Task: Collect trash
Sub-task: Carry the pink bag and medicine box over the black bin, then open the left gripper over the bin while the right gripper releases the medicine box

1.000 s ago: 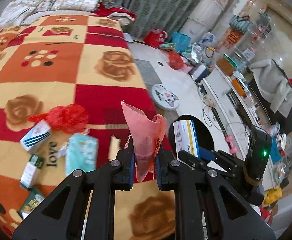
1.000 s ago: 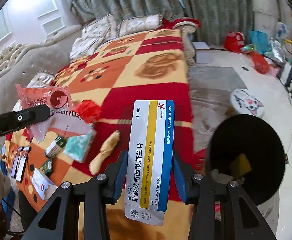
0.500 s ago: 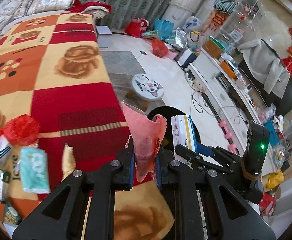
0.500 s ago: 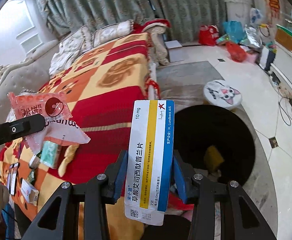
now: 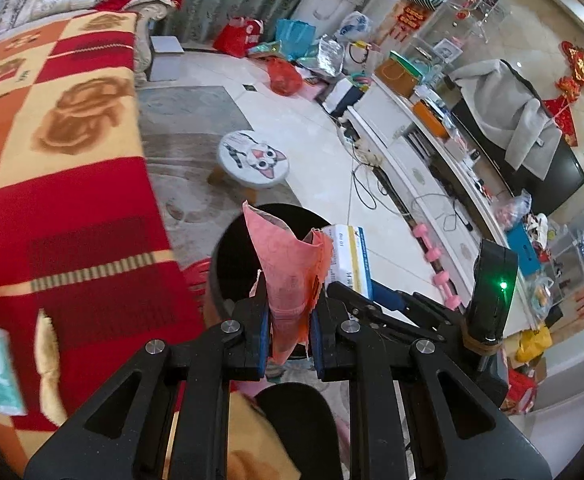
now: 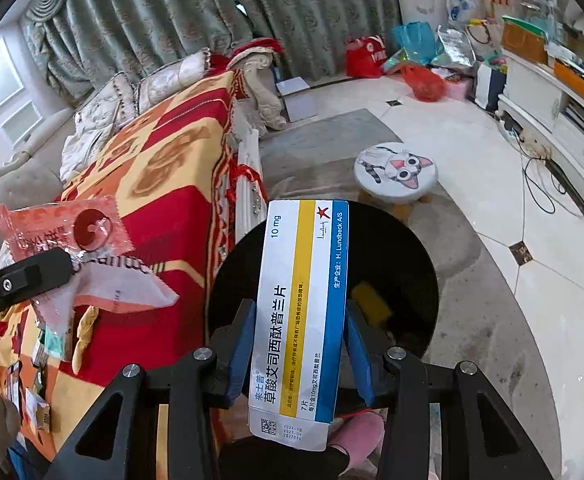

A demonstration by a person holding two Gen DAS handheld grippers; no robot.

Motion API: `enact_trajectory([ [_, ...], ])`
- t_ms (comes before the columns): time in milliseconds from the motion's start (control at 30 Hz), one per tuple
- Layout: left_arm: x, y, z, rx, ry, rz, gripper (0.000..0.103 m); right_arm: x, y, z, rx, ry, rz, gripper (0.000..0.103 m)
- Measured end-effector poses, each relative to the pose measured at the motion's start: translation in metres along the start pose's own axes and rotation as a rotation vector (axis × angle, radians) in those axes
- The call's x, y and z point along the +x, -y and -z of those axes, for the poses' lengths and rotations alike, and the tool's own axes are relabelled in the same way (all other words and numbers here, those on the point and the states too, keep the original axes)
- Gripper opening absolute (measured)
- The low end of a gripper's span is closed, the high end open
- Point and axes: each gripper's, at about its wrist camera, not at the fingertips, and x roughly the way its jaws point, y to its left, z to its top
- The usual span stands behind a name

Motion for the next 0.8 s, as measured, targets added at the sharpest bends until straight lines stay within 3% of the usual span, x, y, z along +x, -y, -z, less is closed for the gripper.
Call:
enact_trajectory([
  [167, 0.016, 0.002, -0.001, -0.009, -0.008, 0.024, 0.016, 0.004, 0.008, -0.002, 0.022, 0.001, 0.006, 0.042],
  [233, 0.020, 0.001, -0.001, -0.012, -0.007, 0.023, 0.024, 0.006, 0.011, -0.002, 0.031, -0.002, 0.015, 0.042],
  [300, 0.023, 0.001, 0.000, -0.017, -0.006, 0.024, 0.046, 0.008, 0.014, -0.003, 0.039, -0.004, 0.021, 0.043],
  [367, 0.024, -0.001, 0.000, -0.027, -0.007, 0.034, 0.051, 0.008, 0.015, -0.004, 0.050, 0.003, 0.023, 0.052],
  [433, 0.025, -0.001, 0.001, -0.024, -0.012, 0.028, 0.051, 0.008, 0.017, -0.002, 0.059, 0.002, 0.022, 0.057],
  [800, 0.002, -0.001, 0.010, -0.001, -0.002, -0.037, 0.051, 0.004, 0.009, 0.003, 0.047, -0.014, 0.006, 0.058],
])
